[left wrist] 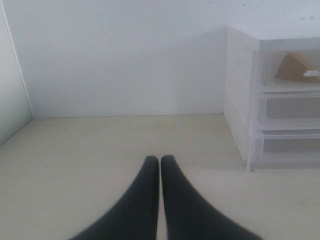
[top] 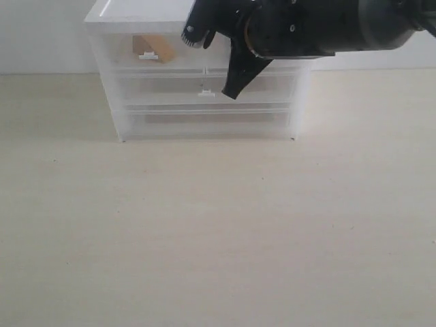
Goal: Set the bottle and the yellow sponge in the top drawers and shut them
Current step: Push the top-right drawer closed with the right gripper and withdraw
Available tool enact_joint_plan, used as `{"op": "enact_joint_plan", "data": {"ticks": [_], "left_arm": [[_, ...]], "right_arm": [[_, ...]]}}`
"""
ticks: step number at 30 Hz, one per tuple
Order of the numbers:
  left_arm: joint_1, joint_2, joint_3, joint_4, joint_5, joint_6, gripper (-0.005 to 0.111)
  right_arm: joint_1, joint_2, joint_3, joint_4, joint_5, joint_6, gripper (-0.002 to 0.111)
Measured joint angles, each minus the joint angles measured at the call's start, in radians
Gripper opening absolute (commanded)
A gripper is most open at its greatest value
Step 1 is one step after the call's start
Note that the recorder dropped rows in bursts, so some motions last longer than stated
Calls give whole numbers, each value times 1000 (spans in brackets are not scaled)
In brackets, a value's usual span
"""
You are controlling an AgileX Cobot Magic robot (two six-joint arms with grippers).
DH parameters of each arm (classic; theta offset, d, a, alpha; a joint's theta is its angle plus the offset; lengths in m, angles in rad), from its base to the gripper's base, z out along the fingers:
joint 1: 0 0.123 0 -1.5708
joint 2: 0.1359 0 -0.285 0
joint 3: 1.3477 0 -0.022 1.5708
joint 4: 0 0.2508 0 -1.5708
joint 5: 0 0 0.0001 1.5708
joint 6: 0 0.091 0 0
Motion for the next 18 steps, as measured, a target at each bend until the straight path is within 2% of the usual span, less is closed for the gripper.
{"op": "enact_joint_plan", "data": {"ticks": [5, 9, 11, 18], "left_arm": [[0, 0, 0, 0, 0, 0, 4], [0, 0, 0, 0, 0, 0, 4], [0, 0, 0, 0, 0, 0, 4], [0, 0, 0, 0, 0, 0, 4]], "right_arm": [[13, -4, -23, 66, 101, 133, 0], [-7, -126, 83, 97, 134, 220, 0], [-14, -224, 175, 100, 86, 314, 0], [-17, -613, 605, 58, -252, 667, 0]]}}
